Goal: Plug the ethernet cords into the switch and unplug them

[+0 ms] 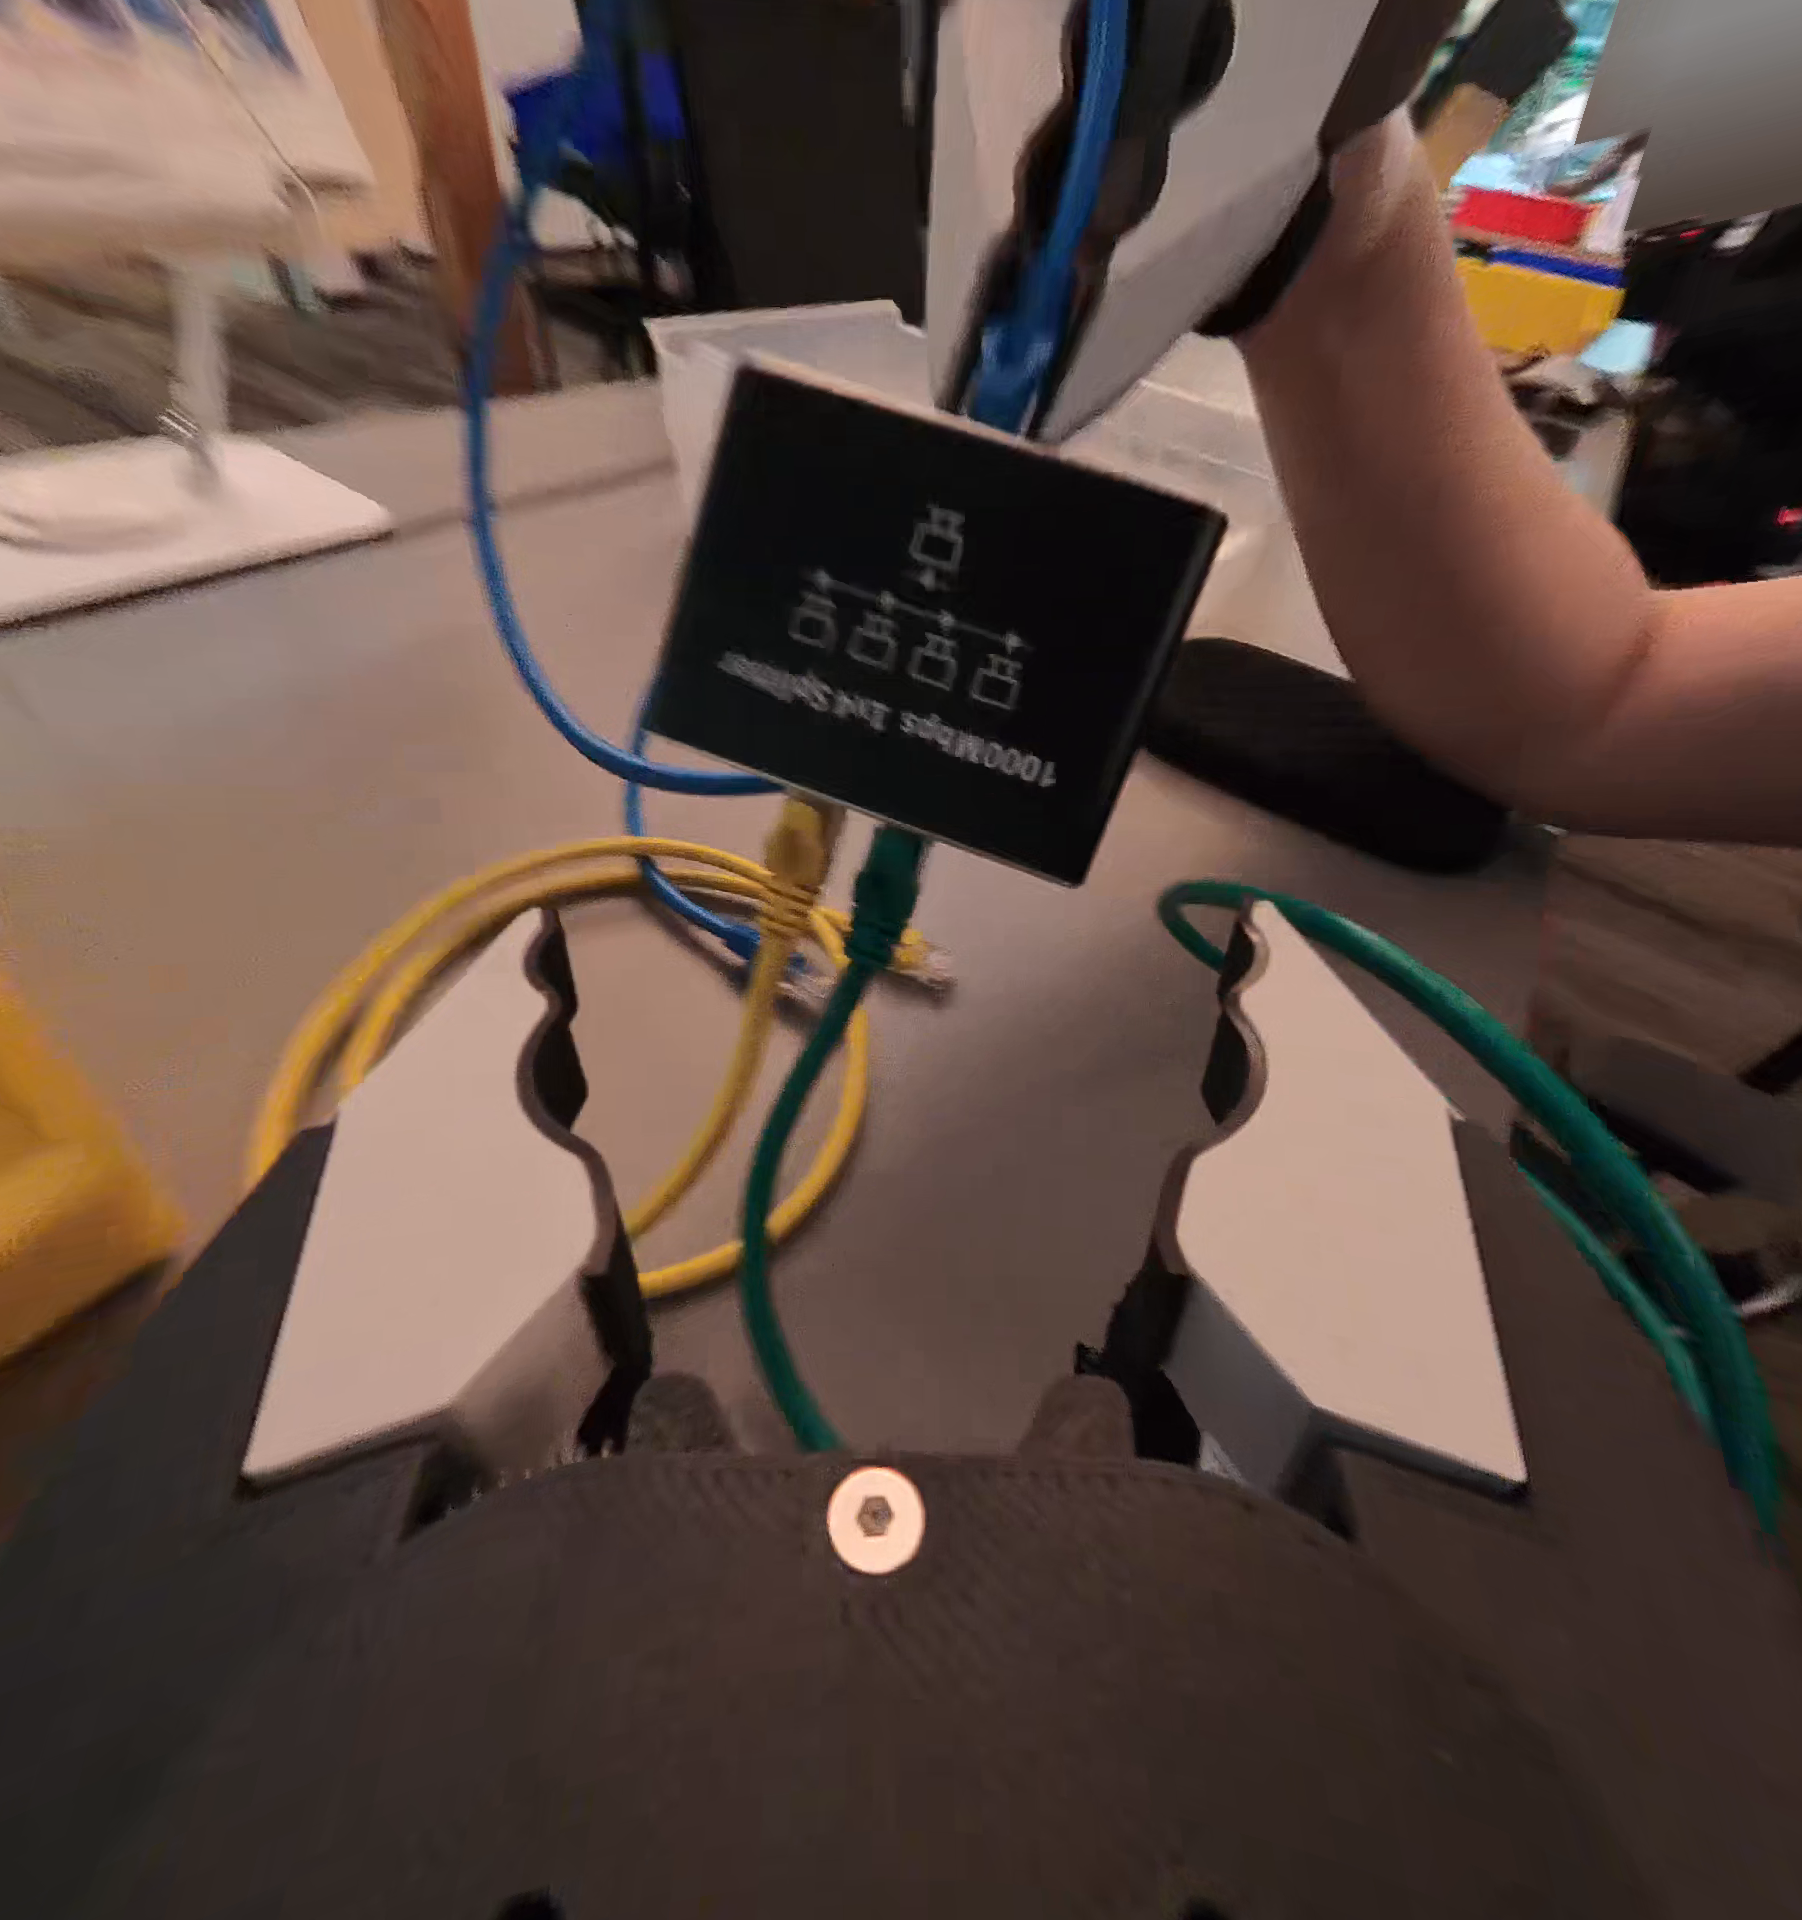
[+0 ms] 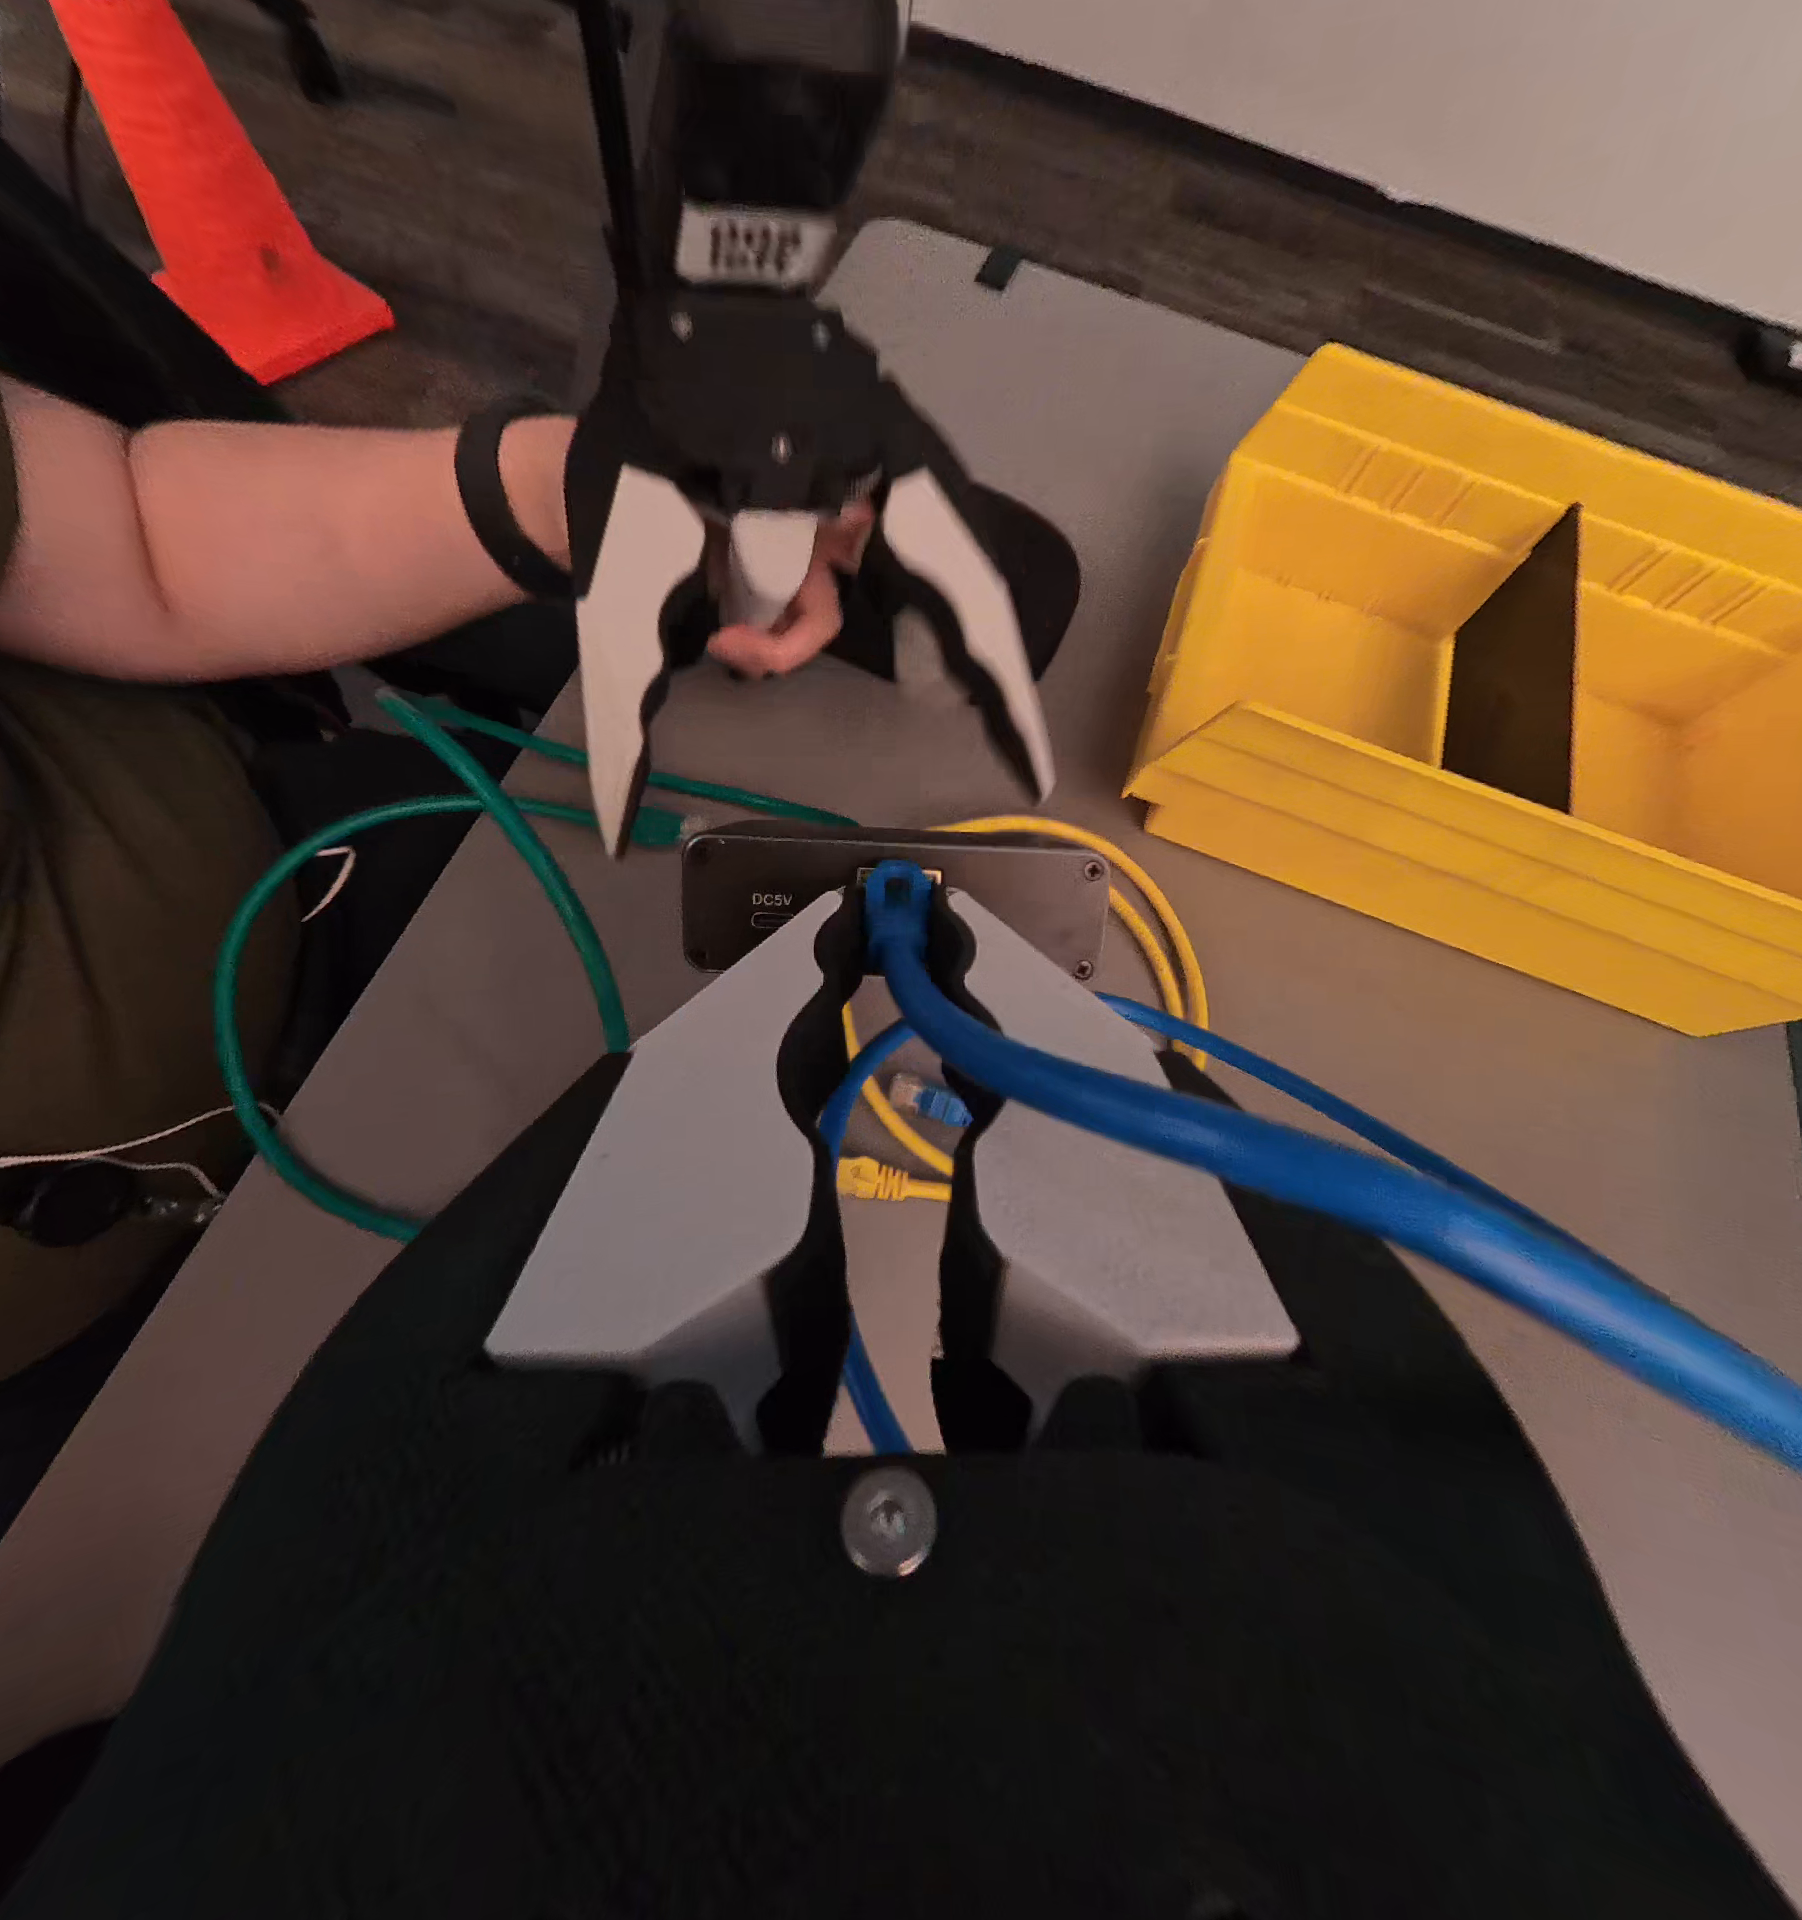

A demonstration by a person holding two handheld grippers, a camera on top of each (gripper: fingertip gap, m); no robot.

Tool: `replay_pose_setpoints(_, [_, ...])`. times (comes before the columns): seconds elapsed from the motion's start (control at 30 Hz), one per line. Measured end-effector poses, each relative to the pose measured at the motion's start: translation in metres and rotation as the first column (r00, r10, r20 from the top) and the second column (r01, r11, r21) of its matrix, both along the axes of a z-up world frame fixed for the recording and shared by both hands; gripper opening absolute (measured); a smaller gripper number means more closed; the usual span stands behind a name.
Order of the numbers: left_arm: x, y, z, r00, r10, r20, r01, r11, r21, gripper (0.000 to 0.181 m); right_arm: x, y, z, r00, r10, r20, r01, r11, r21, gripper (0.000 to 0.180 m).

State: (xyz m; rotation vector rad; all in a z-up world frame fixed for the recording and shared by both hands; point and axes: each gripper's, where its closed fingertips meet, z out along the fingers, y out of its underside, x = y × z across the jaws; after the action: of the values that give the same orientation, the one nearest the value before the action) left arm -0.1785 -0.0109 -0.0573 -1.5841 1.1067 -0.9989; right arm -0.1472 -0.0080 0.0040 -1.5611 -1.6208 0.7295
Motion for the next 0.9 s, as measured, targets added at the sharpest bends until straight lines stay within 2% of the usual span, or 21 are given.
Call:
replay_pose_setpoints(0.03, [0.007, -0.003, -0.004, 0.999, -0.034, 0.001, 0.034, 0.998, -0.05, 0.12, -0.001, 0.001, 0.002, 1.0, -0.002, -0.012, 0.002, 1.0, 0.014, 0.011])
replay_pose_setpoints(0.07, [0.013, -0.006, -0.004, 0.998, -0.068, 0.014, 0.069, 0.994, -0.09, 0.114, -0.001, 0.001, 0.005, 1.0, -0.001, -0.023, 0.002, 1.0, 0.028, 0.011])
replay_pose_setpoints(0.13, [0.021, -0.01, -0.004, 0.992, -0.125, 0.022, 0.126, 0.985, -0.119, 0.09, -0.003, -0.001, 0.009, 0.999, 0.009, -0.04, -0.006, 0.998, 0.057, 0.011])
replay_pose_setpoints(0.23, [0.029, -0.005, -0.004, 0.992, -0.128, 0.002, 0.127, 0.989, -0.075, 0.077, -0.004, -0.005, 0.012, 0.998, 0.046, -0.052, -0.04, 0.994, 0.101, 0.011])
replay_pose_setpoints(0.4, [0.036, -0.005, 0.011, 0.998, -0.064, -0.002, 0.064, 0.993, 0.104, 0.072, 0.002, -0.007, 0.021, 0.988, 0.09, -0.122, -0.077, 0.992, 0.104, 0.011])
replay_pose_setpoints(0.47, [0.04, -0.005, 0.017, 0.999, -0.042, 0.008, 0.041, 0.993, 0.108, 0.075, 0.004, -0.007, 0.025, 0.983, 0.099, -0.155, -0.088, 0.993, 0.082, 0.011])
replay_pose_setpoints(0.5, [0.043, -0.006, 0.017, 0.999, -0.044, 0.01, 0.043, 0.996, 0.084, 0.083, 0.005, -0.007, 0.025, 0.982, 0.104, -0.157, -0.089, 0.991, 0.098, 0.01])
replay_pose_setpoints(0.6, [0.047, 0.0, 0.016, 1.0, -0.019, 0.007, 0.019, 0.998, 0.057, 0.077, 0.006, -0.006, 0.022, 0.988, 0.094, -0.123, -0.078, 0.989, 0.129, 0.011])
replay_pose_setpoints(0.77, [0.044, -0.001, 0.025, 0.994, 0.087, -0.073, -0.072, 0.98, 0.183, 0.076, 0.014, -0.011, 0.026, 0.983, 0.124, -0.136, -0.105, 0.985, 0.137, 0.012])
replay_pose_setpoints(0.9, [0.044, -0.01, 0.049, 0.988, 0.135, -0.081, -0.108, 0.954, 0.279, 0.076, 0.021, -0.023, 0.045, 0.951, 0.203, -0.232, -0.168, 0.972, 0.163, 0.012])
